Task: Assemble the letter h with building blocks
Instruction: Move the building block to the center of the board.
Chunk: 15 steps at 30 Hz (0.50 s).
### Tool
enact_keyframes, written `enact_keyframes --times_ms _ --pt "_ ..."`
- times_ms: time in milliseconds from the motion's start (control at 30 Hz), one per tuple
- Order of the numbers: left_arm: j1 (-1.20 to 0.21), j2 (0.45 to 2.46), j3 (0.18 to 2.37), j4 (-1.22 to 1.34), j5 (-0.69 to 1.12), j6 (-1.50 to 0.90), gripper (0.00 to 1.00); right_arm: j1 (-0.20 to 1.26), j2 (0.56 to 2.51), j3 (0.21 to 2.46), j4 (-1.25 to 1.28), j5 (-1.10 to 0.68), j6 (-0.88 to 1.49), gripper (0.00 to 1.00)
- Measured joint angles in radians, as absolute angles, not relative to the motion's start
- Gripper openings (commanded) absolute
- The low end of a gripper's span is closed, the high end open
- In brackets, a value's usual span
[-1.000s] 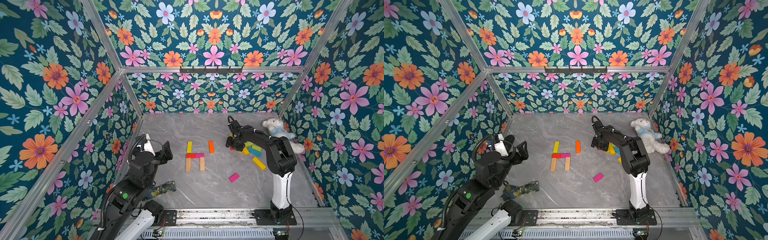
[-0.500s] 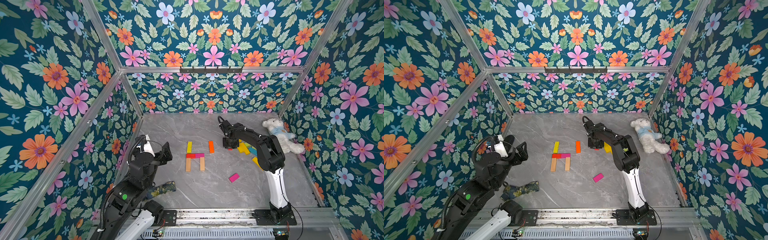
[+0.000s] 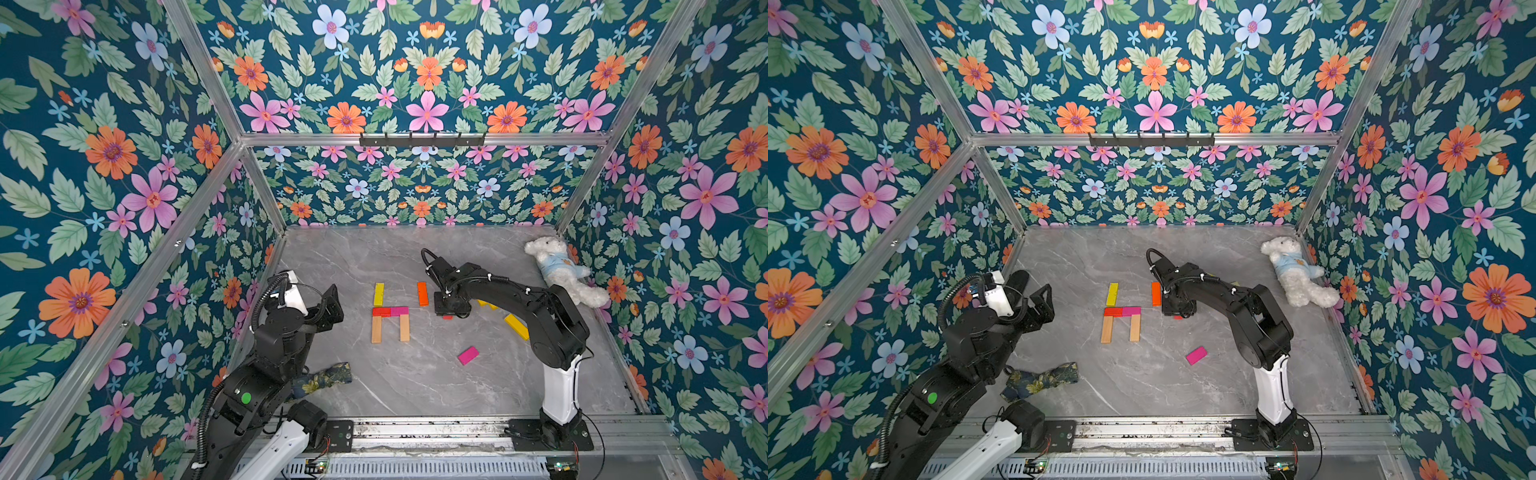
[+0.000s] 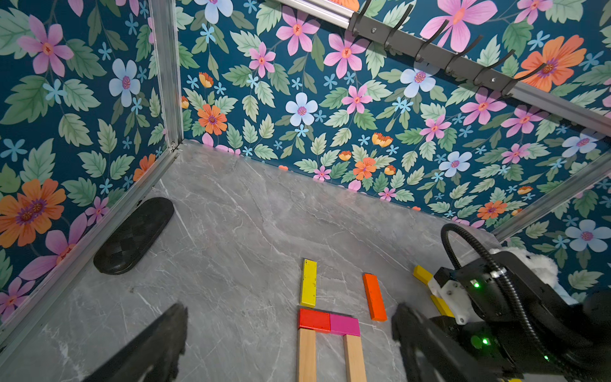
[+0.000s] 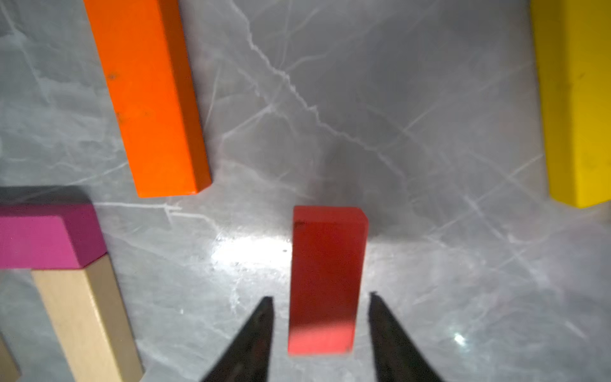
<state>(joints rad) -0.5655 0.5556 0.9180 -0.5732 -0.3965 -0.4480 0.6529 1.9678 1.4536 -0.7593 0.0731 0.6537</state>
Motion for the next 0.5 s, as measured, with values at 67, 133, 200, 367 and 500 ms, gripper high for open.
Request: enact_keyframes --times_ms 67,133,200,367,500 --pt "-0.566 0.558 0.917 -0.572 -0.386 -0.450 1.00 0.662 1.945 1.420 -0.719 0.042 0.707 0.65" --pt "-0.566 0.567 0.917 -0.569 -0.359 -0.450 0.99 0.668 1.916 1.396 -0.686 0.024 0.749 0.63" --pt "-0.566 0.589 0.916 -0.566 -0.313 -0.451 1.00 0.669 1.890 1.384 -0.665 0.017 0.767 0.62" --pt "-0.566 0.643 0.884 -0.539 -0.192 -0.477 1.00 0.650 1.911 1.442 -0.675 0.012 0.675 0.69" --pt "-0.566 0.649 0.850 -0.511 -0.124 -0.503 1.00 0.635 1.932 1.439 -0.692 0.036 0.572 0.65"
